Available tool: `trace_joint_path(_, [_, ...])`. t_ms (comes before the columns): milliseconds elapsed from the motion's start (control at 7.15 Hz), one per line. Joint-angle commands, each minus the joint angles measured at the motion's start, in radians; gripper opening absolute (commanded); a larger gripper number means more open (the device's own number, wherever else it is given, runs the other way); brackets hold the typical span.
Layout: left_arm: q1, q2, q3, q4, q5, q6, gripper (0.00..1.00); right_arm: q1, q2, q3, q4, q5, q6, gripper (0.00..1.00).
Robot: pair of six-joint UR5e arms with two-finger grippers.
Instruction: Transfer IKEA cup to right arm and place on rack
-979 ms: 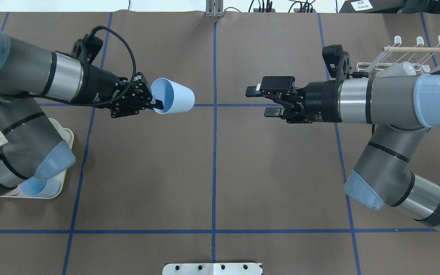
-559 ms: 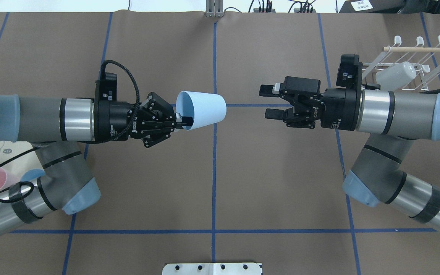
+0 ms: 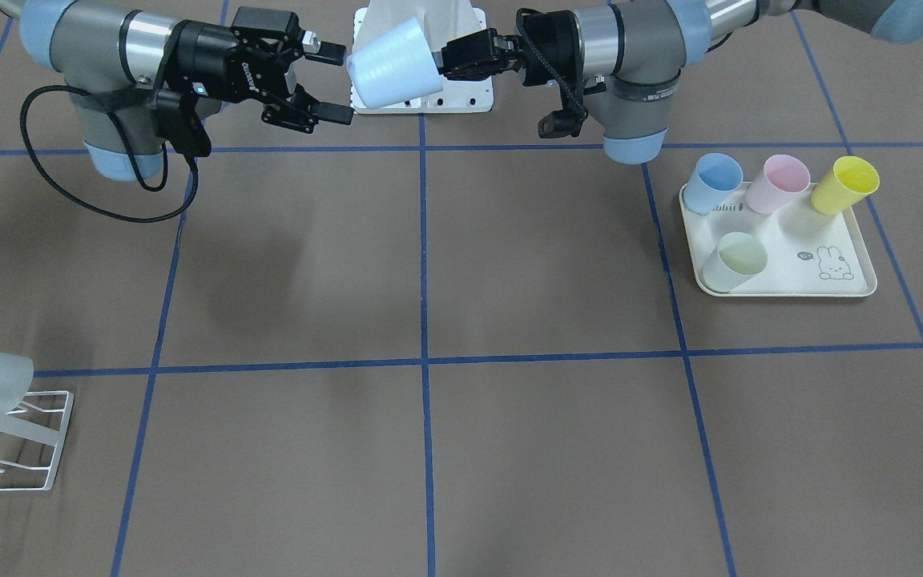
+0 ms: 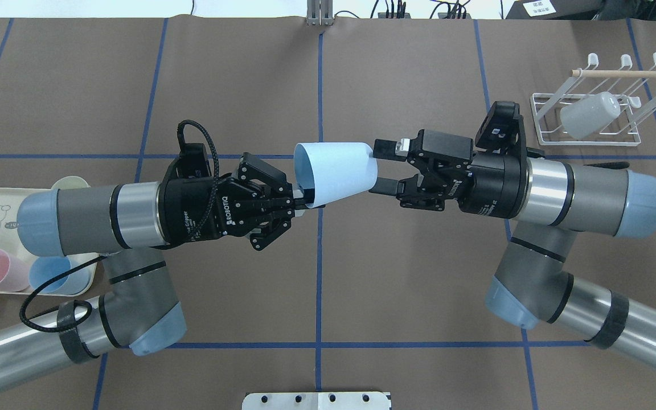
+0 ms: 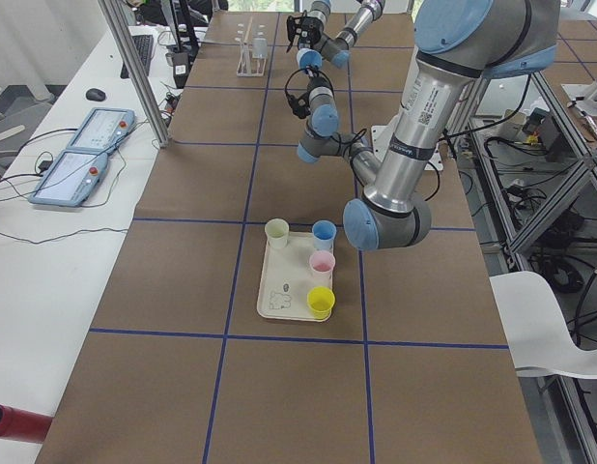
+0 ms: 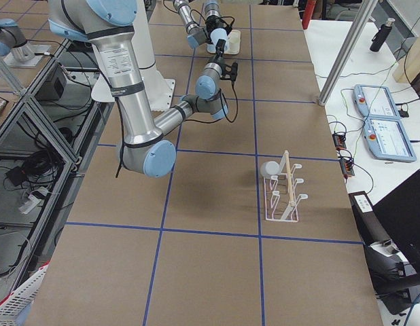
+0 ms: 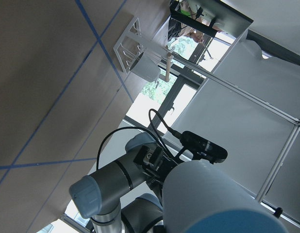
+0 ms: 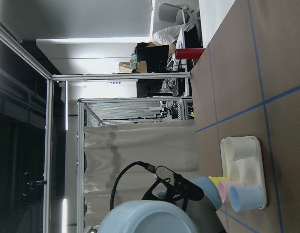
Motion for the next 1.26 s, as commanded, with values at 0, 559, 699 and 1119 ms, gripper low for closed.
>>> trace_joint_path(0, [0.031, -0.006, 0.002, -0.031, 0.038, -0.011, 0.0, -0.047, 0.025, -0.001, 0.029, -0.039, 0.0, 0.98])
trace_joint_path(559, [0.048, -0.006, 0.006, -0.032, 0.038, -0.008, 0.46, -0.047, 0.025, -0.003, 0.045, -0.041, 0.001, 0.19])
trace_joint_path(699, [0.047, -0.005, 0.005, -0.032, 0.039, 0.003, 0.92, -0.047, 0.024, -0.004, 0.052, -0.043, 0.001, 0.03])
trace_joint_path(1119, [-0.028, 0.046, -0.015, -0.015, 0.124, 0.067, 1.0, 0.044, -0.008, -0.034, 0.031, -0.07, -0.025, 0.02])
